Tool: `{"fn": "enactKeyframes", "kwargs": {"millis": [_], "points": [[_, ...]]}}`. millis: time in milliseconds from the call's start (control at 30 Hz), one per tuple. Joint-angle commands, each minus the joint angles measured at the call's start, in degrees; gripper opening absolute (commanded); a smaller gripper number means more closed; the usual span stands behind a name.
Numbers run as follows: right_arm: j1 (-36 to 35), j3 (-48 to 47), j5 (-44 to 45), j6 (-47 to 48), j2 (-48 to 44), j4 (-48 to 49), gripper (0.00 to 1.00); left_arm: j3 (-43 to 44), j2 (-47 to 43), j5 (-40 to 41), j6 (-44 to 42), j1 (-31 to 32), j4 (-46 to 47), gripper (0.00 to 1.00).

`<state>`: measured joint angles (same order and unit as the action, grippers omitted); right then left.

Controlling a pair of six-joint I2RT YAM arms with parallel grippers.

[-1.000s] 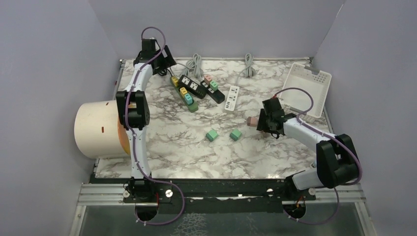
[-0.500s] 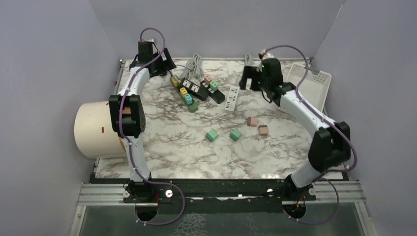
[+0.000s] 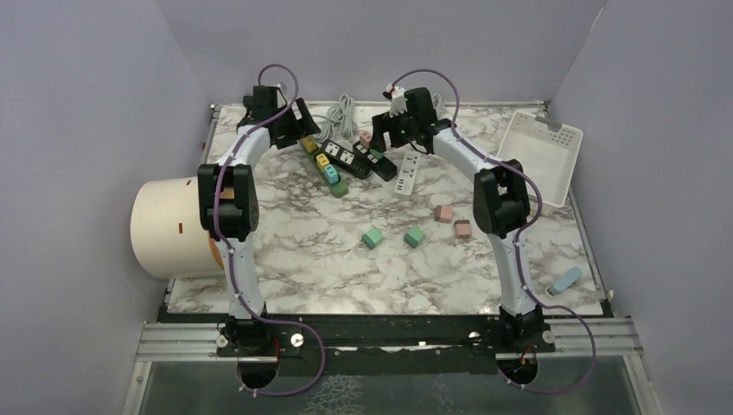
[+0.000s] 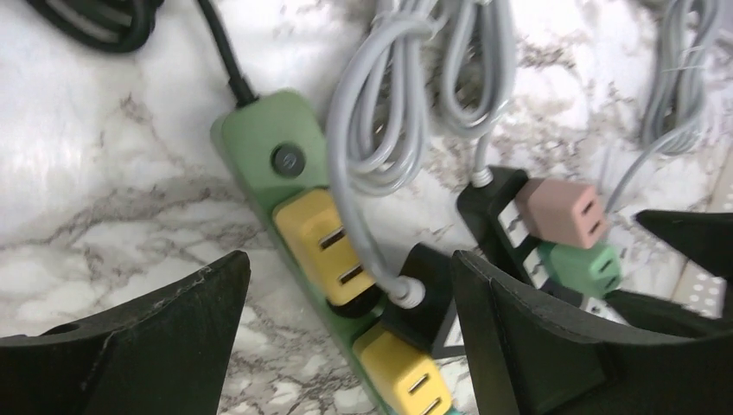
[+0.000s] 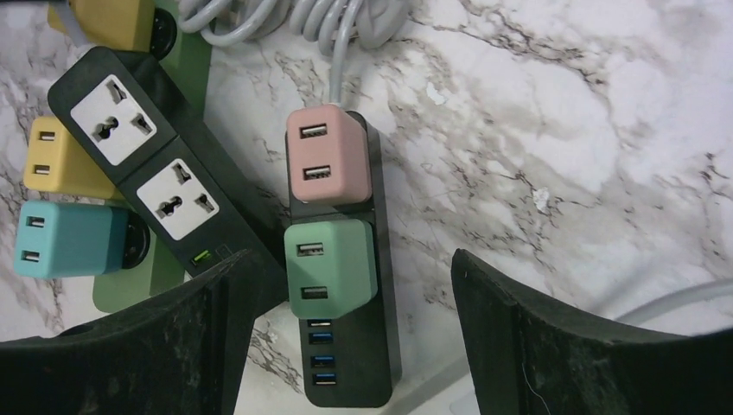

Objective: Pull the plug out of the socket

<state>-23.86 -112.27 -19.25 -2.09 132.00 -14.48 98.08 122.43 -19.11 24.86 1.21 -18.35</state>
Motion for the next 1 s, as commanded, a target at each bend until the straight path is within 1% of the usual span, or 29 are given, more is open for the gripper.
{"fn": "enactKeyframes", "kwargs": {"millis": [0,100,133,200,233,333,433,467,500,533,567,700,767,800,867,933,967], "points": [[-2.92,-4.95,-2.27,5.4,2.49,-1.64,0.82,9.23,3.63,-3.64,0.74,0.17,0.71,0.88],[-3.42,-6.54,-1.51,5.25,4.86,-2.77,0.76,15.62,7.85,-4.25,0.63,0.76,-1.65,0.87],[-3.47,-6.95,-1.29,4.94,5.65,-3.09,0.71,17.81,9.35,-4.26,0.54,0.99,-2.58,0.87],[-3.48,-8.59,-0.72,4.78,7.23,-4.53,0.55,22.73,12.88,-4.32,0.52,1.44,-3.93,0.87],[-3.55,-9.65,-0.29,4.82,8.15,-5.49,0.48,25.51,14.72,-4.54,0.47,1.65,-5.09,0.87],[-3.61,-11.22,1.61,5.17,9.63,-7.91,0.39,32.19,18.01,-3.4,0.07,1.94,-7.89,0.87],[-3.61,-9.34,4.27,5.73,9.12,-7.21,0.27,33.01,16.09,0.01,-1.24,1.95,-8.1,0.87],[-3.63,-8.99,5.2,6.04,8.98,-6.96,0.27,32.7,14.91,1.03,-1.9,1.95,-8.11,0.87],[-3.65,-8.98,5.98,6.2,9.16,-6.89,0.32,32.13,13.62,1.96,-2.46,1.95,-8.0,0.87],[-3.63,-9.16,6.46,6.29,9.35,-6.88,0.43,31.44,12.41,2.68,-2.98,1.94,-7.99,0.88],[-3.65,-9.53,6.72,6.19,9.71,-6.73,0.49,30.55,11.16,3.16,-3.32,1.94,-7.96,0.88],[-3.67,-12.2,5.7,5.52,11.65,-7.14,0.53,26.18,6.59,3.15,-3.77,1.95,-7.51,0.88],[-3.74,-14.49,5.45,5.5,12.88,-8.43,0.53,23.87,4.52,2.97,-3.96,1.93,-6.98,0.88],[-3.72,-15.12,5.45,5.43,13.2,-8.58,0.49,22.74,3.65,2.97,-3.99,1.95,-6.64,0.88],[-3.73,-15.24,5.52,5.32,13.23,-7.96,0.37,20.77,2.07,2.95,-4.06,1.95,-6.17,0.88],[-3.73,-14.85,5.4,5.15,12.91,-6.97,0.32,18.93,0.62,2.59,-4.04,1.95,-5.64,0.88],[-3.7,-14.7,5.18,5.04,12.92,-6.41,0.32,17.94,-0.09,2.33,-4.03,2.02,-5.3,0.88]]}}
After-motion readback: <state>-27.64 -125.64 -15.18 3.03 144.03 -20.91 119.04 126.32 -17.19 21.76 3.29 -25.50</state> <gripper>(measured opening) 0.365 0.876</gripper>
